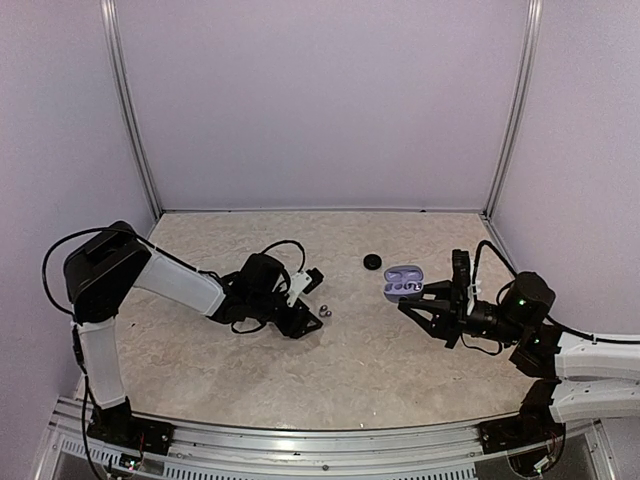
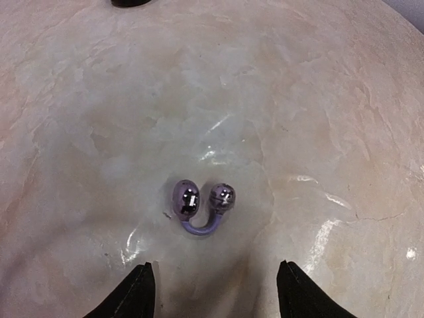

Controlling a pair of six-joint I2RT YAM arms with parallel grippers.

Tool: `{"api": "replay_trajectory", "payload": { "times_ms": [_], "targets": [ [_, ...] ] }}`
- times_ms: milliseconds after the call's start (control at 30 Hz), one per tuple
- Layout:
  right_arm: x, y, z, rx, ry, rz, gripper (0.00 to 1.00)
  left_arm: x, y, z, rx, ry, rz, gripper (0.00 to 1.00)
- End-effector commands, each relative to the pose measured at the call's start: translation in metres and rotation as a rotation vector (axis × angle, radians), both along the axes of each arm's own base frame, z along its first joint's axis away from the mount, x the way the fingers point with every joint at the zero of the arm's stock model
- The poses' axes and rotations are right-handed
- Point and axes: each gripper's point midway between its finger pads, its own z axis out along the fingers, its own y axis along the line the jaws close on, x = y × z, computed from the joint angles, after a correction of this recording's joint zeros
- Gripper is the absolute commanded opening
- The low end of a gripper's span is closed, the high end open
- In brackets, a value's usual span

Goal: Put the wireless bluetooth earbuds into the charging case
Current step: Adjust the left earbud at the center of the board, then pick up the left earbud from the center of the board.

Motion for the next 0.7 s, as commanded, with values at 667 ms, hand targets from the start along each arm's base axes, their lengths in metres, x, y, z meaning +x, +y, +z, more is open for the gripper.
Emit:
{"api": "replay_trajectory", "payload": {
  "times_ms": [667],
  "targets": [
    [0.003,-0.006,-0.001,-0.007,-0.026,-0.03,0.0,0.015,-0.029,-0.005,-0.086,-0.128,-0.17,0.61]
  ]
}}
